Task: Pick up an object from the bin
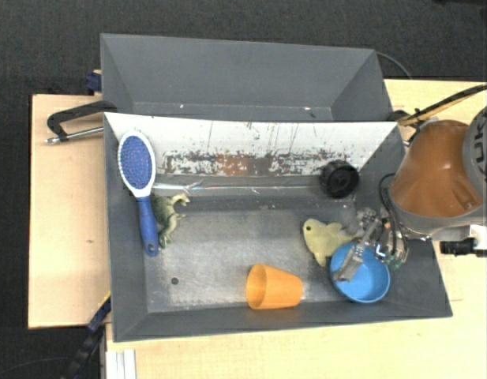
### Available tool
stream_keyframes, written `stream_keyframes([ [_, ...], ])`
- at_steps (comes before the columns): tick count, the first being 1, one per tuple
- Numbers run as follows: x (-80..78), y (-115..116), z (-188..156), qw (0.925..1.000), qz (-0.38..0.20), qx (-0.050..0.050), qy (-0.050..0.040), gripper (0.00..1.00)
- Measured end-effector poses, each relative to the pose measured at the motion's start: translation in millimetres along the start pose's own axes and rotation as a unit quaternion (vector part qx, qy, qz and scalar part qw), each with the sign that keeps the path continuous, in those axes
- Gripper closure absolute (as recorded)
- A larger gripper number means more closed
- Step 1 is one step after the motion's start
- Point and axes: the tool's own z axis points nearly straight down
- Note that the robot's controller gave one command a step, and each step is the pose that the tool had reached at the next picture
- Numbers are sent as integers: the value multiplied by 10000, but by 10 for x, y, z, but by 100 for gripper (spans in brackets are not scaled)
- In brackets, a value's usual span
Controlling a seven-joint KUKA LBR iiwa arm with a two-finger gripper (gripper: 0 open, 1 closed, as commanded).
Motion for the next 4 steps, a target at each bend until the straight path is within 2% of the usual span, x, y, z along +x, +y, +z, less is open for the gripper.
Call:
stream_keyframes([
  [1, 93, 117, -161, 9965, -836, -3, 4, 0],
  [2, 40, 64, 318, 9957, -924, -1, 7, 0],
  [3, 20, 72, 300, 9957, -923, -3, -6, 0],
  [4, -18, 76, 267, 9958, -917, -8, -65, 100],
])
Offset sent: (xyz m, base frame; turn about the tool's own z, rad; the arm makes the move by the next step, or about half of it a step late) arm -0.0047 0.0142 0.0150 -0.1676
